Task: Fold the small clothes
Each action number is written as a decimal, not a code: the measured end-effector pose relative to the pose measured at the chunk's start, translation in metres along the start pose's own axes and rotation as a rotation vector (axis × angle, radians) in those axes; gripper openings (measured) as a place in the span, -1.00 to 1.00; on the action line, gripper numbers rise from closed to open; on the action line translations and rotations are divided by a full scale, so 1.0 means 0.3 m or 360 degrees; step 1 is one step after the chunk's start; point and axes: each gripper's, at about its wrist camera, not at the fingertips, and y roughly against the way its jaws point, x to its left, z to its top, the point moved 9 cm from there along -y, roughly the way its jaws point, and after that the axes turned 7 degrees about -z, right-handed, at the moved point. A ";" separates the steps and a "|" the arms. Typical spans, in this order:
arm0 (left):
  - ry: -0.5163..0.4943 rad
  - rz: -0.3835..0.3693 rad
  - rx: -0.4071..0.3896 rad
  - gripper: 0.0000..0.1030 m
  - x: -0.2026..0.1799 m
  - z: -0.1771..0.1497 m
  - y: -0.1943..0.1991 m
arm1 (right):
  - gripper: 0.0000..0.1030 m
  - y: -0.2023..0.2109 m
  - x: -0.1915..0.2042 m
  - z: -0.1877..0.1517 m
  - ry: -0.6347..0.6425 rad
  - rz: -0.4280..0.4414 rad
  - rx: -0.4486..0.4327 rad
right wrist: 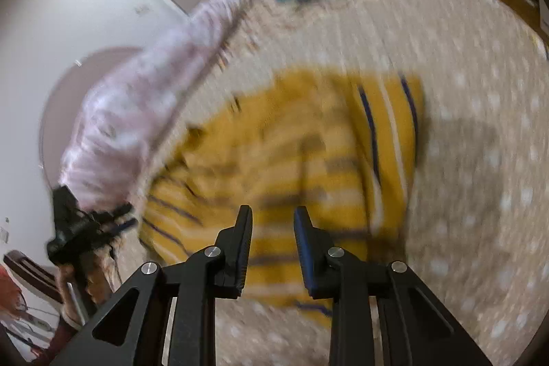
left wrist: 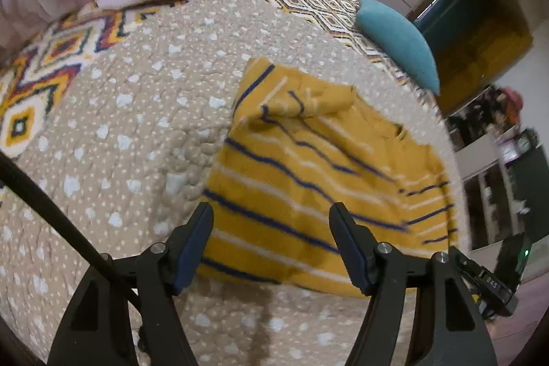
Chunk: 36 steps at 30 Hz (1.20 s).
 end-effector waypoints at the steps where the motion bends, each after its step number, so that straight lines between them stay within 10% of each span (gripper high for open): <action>1: -0.0032 0.0041 -0.0024 0.33 0.004 -0.004 -0.006 | -0.81 -0.029 -0.063 -0.025 0.0015 -0.0149 0.0040; 6: -0.0156 0.0209 -0.0079 0.33 0.055 -0.038 -0.051 | -0.98 0.080 -0.211 -0.026 -0.0108 -0.0443 -0.0138; 10: -0.0109 0.0160 -0.0091 0.40 0.102 -0.060 -0.100 | 0.13 0.168 -0.144 -0.091 -0.0032 -0.0347 -0.0207; 15: -0.0133 0.0092 -0.0176 0.49 0.105 -0.065 -0.110 | 0.04 0.053 -0.090 -0.184 0.0137 -0.0482 -0.0069; 16: -0.0139 0.0085 -0.0179 0.49 0.102 -0.064 -0.110 | -0.65 0.029 -0.090 -0.193 0.0137 -0.0481 -0.0043; 17: -0.0142 0.0071 -0.0180 0.50 0.103 -0.063 -0.111 | -0.74 0.017 -0.101 -0.194 0.0093 -0.0436 -0.0034; 23: -0.0071 -0.0089 -0.0222 0.53 0.123 -0.062 -0.101 | -0.77 0.148 -0.294 -0.095 -0.0218 -0.0648 -0.0141; 27: -0.0035 -0.0151 -0.0234 0.56 0.125 -0.059 -0.097 | -0.44 0.230 -0.246 -0.063 -0.0101 -0.0899 -0.0203; 36: 0.0017 -0.0362 -0.0277 0.57 0.115 -0.048 -0.003 | -0.42 0.002 0.275 0.022 0.0107 -0.0333 -0.0101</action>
